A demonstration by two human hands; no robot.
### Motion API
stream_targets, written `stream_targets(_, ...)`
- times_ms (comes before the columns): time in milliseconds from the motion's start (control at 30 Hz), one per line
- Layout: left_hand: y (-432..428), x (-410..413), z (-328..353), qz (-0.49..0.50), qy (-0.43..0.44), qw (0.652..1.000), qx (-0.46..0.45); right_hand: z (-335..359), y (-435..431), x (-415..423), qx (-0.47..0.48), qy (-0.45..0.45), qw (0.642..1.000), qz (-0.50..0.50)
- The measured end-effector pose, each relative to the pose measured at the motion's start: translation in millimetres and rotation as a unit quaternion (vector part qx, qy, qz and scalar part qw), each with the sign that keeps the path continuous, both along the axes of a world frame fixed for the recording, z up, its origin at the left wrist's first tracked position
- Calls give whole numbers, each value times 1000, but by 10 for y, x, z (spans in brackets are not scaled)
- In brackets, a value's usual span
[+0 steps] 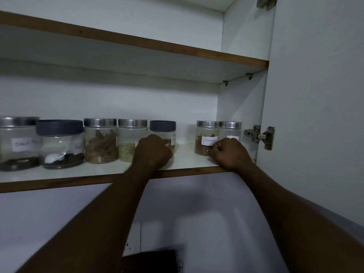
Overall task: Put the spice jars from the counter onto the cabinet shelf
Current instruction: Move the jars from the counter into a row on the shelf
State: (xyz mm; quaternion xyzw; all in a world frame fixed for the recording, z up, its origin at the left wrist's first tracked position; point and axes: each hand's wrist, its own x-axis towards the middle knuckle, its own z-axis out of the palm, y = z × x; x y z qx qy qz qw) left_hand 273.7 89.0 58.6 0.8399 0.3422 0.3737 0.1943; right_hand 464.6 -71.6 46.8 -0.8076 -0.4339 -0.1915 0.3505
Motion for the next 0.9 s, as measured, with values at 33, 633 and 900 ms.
stream_targets(33, 15, -20, 2, 5, -6, 1000, 0, -6, 11, -33, -4, -8, 1000, 5)
stream_targets(633, -93, 160, -13, 75, 86, 993, 0, 161, 932, -596, -101, 100, 986, 89)
stream_targets(900, 70, 224, 73, 49, 82, 994, -52, 105, 917, -531, -9, 87, 989, 119)
